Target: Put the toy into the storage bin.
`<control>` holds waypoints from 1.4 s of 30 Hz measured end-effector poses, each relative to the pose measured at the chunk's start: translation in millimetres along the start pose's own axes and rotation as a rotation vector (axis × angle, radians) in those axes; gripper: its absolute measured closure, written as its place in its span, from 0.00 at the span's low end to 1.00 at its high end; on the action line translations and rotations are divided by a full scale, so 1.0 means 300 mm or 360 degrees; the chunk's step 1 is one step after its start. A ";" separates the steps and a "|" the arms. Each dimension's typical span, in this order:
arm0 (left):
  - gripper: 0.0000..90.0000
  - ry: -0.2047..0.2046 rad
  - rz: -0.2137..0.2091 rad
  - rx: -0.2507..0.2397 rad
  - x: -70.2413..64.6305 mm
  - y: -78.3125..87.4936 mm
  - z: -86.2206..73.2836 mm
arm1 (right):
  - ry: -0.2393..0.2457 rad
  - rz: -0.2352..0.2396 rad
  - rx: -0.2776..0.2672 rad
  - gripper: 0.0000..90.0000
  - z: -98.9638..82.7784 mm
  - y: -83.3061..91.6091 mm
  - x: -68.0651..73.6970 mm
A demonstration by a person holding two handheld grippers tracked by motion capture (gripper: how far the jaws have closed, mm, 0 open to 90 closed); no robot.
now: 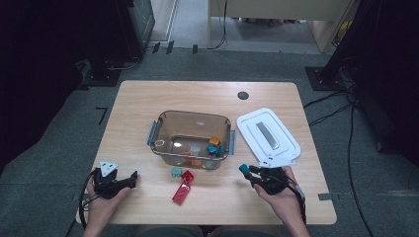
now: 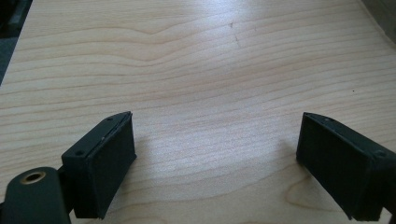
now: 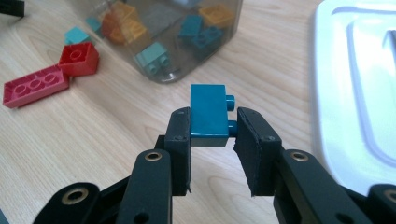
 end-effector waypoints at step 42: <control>0.13 -0.0008 -0.0004 -0.0003 0.001 0.000 -0.001 | 0.0189 0.0149 0.0004 0.75 0.432 -0.087 0.086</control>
Point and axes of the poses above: each handheld gripper's, and its own axes: y roughly backward along the jaws, z roughly out of its top, x roughly to its left, the point moved 2 cm from there along -y, roughly forward along the jaws, and after that the axes turned 5 degrees about z, right-handed, at the moved point
